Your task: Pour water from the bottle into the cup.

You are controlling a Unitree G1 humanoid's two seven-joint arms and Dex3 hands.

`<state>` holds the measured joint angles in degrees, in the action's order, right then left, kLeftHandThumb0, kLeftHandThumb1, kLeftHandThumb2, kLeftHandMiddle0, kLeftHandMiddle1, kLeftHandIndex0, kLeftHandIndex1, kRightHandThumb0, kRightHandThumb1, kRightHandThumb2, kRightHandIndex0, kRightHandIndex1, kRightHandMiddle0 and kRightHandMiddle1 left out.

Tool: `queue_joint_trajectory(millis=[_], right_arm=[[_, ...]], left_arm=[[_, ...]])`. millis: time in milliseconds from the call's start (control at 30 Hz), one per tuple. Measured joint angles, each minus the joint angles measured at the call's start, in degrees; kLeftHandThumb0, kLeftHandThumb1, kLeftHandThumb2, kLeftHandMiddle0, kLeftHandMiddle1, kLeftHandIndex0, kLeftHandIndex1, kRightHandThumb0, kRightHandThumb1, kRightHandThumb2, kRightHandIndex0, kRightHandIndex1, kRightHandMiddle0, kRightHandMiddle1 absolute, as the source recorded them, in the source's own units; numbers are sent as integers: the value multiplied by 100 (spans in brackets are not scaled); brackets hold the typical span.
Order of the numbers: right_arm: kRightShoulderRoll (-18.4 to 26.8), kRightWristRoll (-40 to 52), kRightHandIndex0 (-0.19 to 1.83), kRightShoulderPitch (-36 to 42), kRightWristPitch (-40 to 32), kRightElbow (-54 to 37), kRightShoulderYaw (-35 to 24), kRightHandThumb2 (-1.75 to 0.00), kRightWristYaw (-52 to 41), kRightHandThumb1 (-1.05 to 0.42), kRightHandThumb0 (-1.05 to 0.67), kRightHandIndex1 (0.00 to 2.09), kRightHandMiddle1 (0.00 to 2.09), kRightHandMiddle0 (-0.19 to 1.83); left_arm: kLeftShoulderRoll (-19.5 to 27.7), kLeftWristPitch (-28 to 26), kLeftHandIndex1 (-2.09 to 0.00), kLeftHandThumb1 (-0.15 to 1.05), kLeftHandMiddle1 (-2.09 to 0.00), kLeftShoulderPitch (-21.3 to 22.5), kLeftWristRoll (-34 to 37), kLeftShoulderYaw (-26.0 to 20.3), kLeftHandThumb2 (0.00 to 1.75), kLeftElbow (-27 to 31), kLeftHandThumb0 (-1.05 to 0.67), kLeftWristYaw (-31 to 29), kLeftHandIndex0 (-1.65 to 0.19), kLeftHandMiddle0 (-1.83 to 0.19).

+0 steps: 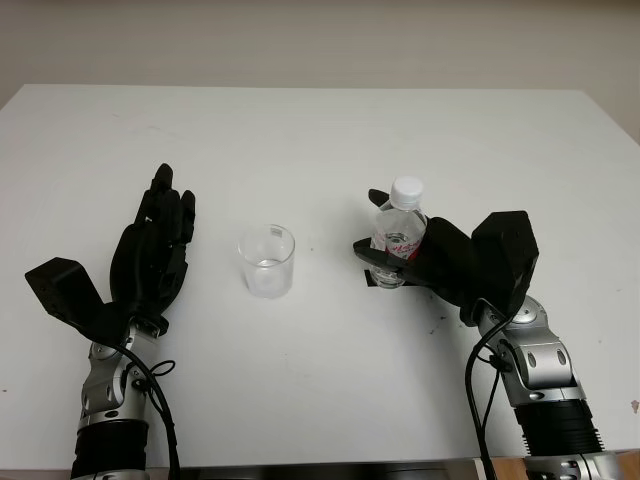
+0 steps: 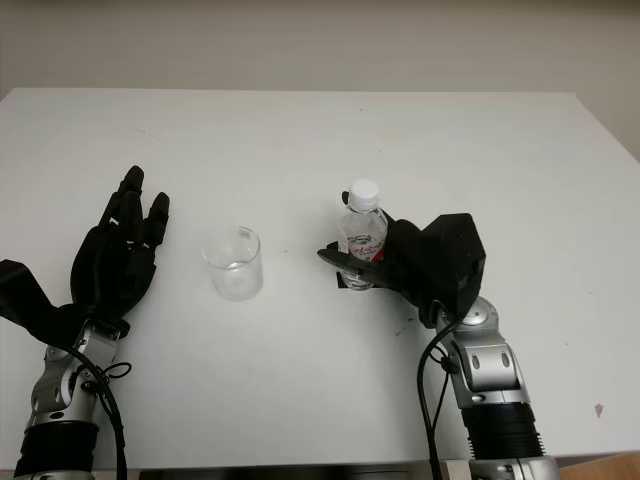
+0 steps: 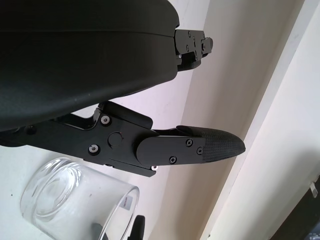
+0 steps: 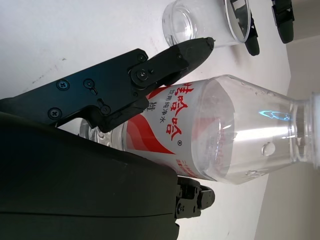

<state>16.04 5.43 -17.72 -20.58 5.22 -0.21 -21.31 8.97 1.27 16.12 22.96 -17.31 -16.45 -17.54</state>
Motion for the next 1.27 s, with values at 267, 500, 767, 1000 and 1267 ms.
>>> queue_joint_trajectory(millis=[267, 500, 767, 1000, 1267], right_arm=[[-103, 96, -19, 225, 450, 76, -78, -5, 78, -86, -79, 0, 0, -19], [-95, -257, -19, 438, 1905, 646, -152, -7, 309, -91, -100, 0, 0, -19], [-84, -79, -19, 454, 2611, 1182, -337, -5, 271, -89, -97, 0, 0, -19], [-138, -19, -19, 450, 2978, 1487, -416, -6, 234, -90, -99, 0, 0, -19], [-93, -257, -19, 440, 3559, 1620, -268, -6, 28, -93, -103, 0, 0, -19]], left_arm=[[3, 0, -5, 105, -5, 5, -2, 1, 35, -15, -70, 1, 4, 6], [31, 0, -6, 105, -6, 14, -7, -1, 36, -44, -70, -5, 3, 5], [50, 2, -5, 105, -5, 46, -7, 2, 36, -64, -70, -6, 4, 5], [50, 4, -5, 105, -5, 46, 1, 0, 36, -69, -69, -24, 4, 6], [50, 20, -5, 105, -5, 49, 3, -1, 36, -114, -69, -41, 4, 6]])
